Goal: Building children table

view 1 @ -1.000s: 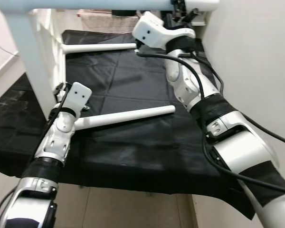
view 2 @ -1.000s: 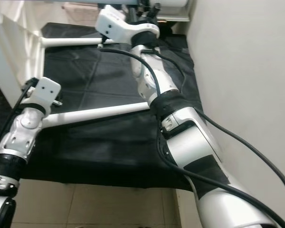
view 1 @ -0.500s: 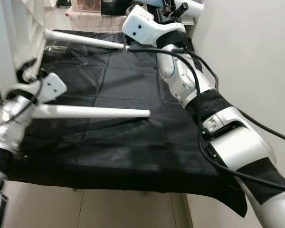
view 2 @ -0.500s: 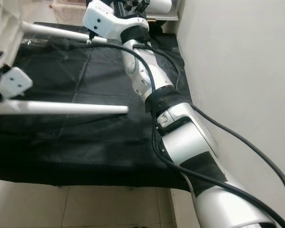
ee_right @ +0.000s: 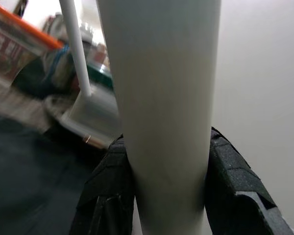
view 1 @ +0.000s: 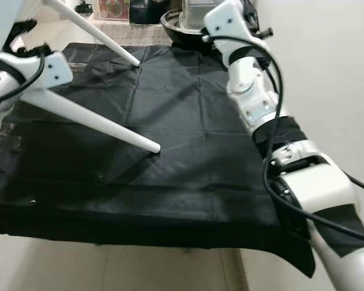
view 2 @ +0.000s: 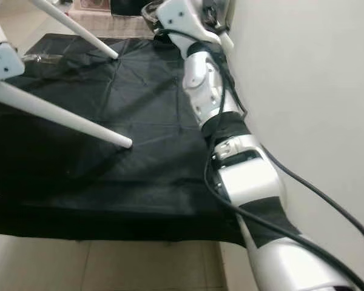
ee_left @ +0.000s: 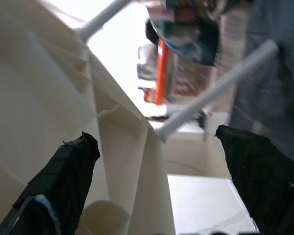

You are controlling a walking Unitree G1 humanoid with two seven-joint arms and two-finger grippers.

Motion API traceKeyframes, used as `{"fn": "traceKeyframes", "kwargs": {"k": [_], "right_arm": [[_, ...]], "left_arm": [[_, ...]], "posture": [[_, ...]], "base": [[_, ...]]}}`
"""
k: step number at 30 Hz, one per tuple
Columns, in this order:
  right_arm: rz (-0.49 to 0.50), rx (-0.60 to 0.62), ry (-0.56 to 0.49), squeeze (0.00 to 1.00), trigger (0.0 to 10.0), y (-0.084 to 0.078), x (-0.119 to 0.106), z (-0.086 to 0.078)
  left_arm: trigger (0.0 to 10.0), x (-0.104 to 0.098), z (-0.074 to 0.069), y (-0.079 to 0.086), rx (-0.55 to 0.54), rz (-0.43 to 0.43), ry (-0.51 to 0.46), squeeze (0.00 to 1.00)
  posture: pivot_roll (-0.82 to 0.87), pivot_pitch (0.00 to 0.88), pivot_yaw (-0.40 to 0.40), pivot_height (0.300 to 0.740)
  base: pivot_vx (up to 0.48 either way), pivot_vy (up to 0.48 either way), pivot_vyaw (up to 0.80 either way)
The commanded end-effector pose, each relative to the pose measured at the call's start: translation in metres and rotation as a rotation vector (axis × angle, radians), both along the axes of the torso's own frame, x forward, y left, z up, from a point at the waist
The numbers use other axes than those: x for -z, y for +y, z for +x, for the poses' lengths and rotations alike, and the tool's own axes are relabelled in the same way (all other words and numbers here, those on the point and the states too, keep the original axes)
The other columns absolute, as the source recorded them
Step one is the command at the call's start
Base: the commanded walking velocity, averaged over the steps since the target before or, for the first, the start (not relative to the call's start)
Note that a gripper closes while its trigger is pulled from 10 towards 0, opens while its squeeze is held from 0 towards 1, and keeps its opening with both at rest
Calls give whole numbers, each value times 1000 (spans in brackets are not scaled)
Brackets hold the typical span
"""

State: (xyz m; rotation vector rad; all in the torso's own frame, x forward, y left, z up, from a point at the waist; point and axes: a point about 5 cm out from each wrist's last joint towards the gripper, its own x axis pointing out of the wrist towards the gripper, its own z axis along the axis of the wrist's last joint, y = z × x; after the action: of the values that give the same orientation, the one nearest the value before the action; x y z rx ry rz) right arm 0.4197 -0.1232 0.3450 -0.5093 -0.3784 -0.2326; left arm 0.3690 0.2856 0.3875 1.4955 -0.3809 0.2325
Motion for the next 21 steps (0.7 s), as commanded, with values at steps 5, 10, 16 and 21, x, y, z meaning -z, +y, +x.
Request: {"fn": "traceKeyframes", "kwargs": {"k": [5, 10, 16, 21], "right_arm": [[416, 156, 429, 0, 0, -49, 101, 3], [461, 133, 474, 0, 0, -41, 112, 2], [471, 99, 524, 0, 0, -27, 128, 0], [483, 84, 579, 0, 0, -18, 145, -5]], "left_arm": [[10000, -36, -13, 31, -171, -26, -100, 0], [10000, -42, -5, 8, -84, -32, -119, 0], [10000, -16, 12, -26, 74, -49, -66, 0], [10000, 22, 23, -53, 220, -99, 37, 0]], "posture": [[140, 166, -8, 740], [139, 164, -4, 740], [127, 166, -4, 740], [125, 167, -9, 740]], "base": [[0, 0, 0], [0, 0, 0], [0, 0, 0], [0, 0, 0]]}}
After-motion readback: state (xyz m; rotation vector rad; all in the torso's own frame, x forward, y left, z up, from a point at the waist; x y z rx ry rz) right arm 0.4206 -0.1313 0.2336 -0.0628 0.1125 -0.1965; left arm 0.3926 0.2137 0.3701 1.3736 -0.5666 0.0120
